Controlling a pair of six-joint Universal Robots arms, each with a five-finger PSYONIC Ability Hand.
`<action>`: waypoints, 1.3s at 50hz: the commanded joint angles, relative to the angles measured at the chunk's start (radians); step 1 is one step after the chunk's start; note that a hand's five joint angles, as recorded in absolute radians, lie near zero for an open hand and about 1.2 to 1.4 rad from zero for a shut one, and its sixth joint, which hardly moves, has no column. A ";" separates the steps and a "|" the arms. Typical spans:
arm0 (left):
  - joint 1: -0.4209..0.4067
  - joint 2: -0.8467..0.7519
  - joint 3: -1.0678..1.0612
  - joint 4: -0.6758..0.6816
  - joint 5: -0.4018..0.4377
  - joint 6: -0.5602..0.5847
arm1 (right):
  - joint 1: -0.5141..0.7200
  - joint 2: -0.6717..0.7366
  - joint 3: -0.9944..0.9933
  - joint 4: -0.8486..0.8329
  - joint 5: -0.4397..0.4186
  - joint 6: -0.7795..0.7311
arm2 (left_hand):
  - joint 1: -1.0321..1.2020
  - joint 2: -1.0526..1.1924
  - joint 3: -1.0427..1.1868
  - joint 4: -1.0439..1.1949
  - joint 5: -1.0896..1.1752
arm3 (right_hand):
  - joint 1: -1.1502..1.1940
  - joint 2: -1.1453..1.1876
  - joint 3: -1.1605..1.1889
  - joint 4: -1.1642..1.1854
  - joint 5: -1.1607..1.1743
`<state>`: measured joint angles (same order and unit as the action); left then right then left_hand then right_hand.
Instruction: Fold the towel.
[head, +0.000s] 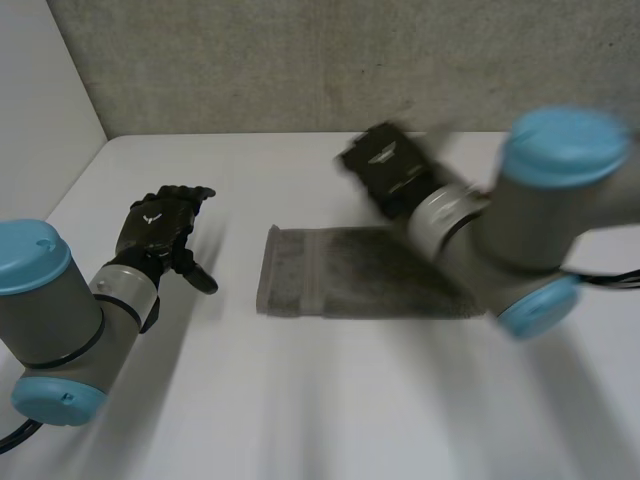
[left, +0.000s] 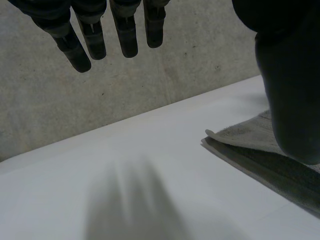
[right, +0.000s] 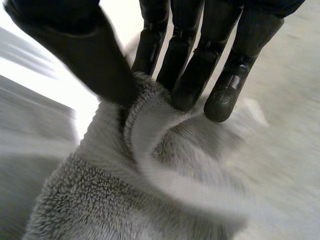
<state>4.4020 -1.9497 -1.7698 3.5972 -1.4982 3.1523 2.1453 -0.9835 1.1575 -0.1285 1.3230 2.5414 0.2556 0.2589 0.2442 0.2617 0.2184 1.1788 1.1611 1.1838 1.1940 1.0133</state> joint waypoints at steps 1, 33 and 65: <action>0.001 0.000 0.000 0.000 0.001 0.000 | 0.084 0.098 0.034 -0.016 0.018 -0.004 | -0.080 -0.084 -0.069 -0.086 -0.218 | -1.004 -0.987 -1.009 -1.019 -1.013; -0.102 -0.035 -0.006 0.021 -0.001 0.017 | -0.351 -0.070 0.521 -0.123 -0.051 0.238 | -0.080 -0.084 -0.069 -0.086 -0.218 | 0.110 0.128 0.105 0.095 0.101; -0.162 0.061 0.155 0.017 -0.007 -0.066 | -0.156 -0.229 0.320 0.116 -0.133 -0.015 | -0.071 -0.075 -0.060 -0.078 -0.209 | 0.217 0.235 0.212 0.202 0.208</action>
<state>4.2837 -1.8867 -1.6990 3.6158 -1.5014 3.1385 1.7237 -1.2587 1.6340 -0.0046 1.2000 2.4447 0.2545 0.2589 0.2442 0.2617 0.2184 1.2998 1.2899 1.3297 1.3371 1.1588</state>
